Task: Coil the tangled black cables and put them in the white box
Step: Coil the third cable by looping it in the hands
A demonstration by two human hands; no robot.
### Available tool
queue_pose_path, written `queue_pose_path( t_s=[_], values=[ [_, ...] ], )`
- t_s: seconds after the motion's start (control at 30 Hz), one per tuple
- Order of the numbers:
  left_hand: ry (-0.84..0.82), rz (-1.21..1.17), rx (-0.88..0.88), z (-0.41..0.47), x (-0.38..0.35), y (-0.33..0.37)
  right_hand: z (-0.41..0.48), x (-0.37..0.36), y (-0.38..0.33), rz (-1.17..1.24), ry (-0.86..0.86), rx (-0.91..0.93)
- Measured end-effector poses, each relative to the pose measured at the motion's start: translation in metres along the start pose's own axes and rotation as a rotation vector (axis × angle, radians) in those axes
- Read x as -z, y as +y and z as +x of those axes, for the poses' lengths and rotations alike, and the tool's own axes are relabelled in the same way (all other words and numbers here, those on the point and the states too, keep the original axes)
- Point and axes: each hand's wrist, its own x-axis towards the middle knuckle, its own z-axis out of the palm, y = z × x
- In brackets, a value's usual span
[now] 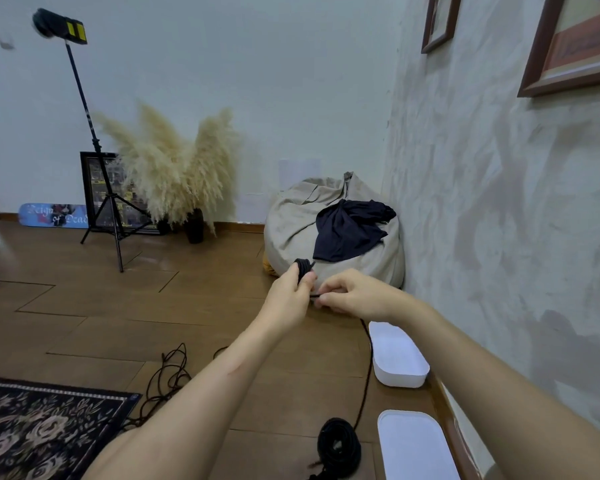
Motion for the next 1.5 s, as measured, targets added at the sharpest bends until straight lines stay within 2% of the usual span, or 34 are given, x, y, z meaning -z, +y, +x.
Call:
queue_pose_path(
  t_s=[0.17,0.33,0.5,0.6,0.73,0.87,1.37,1.5],
  values=[
    [-0.150,0.049,0.020,-0.007,-0.003,-0.002,-0.008,0.019,0.010,-0.274,-0.019,-0.001],
    [-0.257,-0.001,-0.055,-0.012,-0.007,0.006,0.000,0.016,0.018,-0.158,0.271,0.133],
    [-0.156,-0.075,-0.104,-0.013,-0.012,0.009,0.002,0.016,0.019,-0.045,0.367,0.164],
    [-0.160,-0.132,-0.086,-0.013,-0.013,0.008,0.002,0.017,0.020,0.003,0.430,0.142],
    [-0.138,-0.210,-0.043,-0.016,-0.015,0.011,-0.002,0.017,0.019,0.040,0.390,0.132],
    [-0.103,-0.225,-0.071,-0.018,-0.014,0.014,-0.004,0.017,0.016,0.077,0.387,0.120],
    [-0.161,-0.220,-0.187,-0.025,0.000,0.028,-0.001,0.015,0.017,0.327,0.399,0.166],
    [-0.185,-0.299,-0.198,-0.026,0.000,0.033,0.002,0.005,0.019,0.387,0.413,0.150]
  ],
)
